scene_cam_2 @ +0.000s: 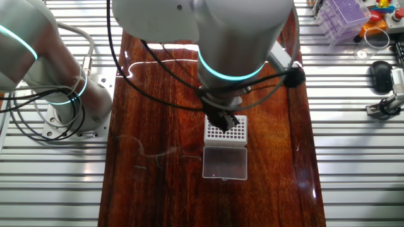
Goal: Transfer all medium pipette tips from one holder to another
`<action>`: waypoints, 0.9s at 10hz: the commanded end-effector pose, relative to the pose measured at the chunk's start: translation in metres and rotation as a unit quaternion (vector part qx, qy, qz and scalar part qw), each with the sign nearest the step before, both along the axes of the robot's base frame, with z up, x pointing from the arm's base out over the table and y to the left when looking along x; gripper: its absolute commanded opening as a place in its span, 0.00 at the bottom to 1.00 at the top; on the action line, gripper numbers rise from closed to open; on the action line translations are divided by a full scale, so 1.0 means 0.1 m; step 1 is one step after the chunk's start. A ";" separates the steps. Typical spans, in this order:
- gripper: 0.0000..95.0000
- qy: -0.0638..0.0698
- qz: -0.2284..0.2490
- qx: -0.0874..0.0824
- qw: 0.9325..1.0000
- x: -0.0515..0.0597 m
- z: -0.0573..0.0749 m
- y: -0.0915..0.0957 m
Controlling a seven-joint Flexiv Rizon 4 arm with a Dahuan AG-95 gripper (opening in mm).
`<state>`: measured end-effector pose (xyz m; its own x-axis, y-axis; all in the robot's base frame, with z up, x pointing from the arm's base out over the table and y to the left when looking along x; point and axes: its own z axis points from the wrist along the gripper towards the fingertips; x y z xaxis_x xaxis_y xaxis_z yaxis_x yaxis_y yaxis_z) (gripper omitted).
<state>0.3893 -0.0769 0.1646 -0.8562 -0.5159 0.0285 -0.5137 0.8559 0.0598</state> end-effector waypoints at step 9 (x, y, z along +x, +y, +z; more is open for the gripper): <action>0.00 -0.003 -0.128 -0.009 0.992 0.18 -0.04 1.63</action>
<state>0.4092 0.0865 0.1595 -0.9638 -0.2644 0.0338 -0.2629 0.9639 0.0429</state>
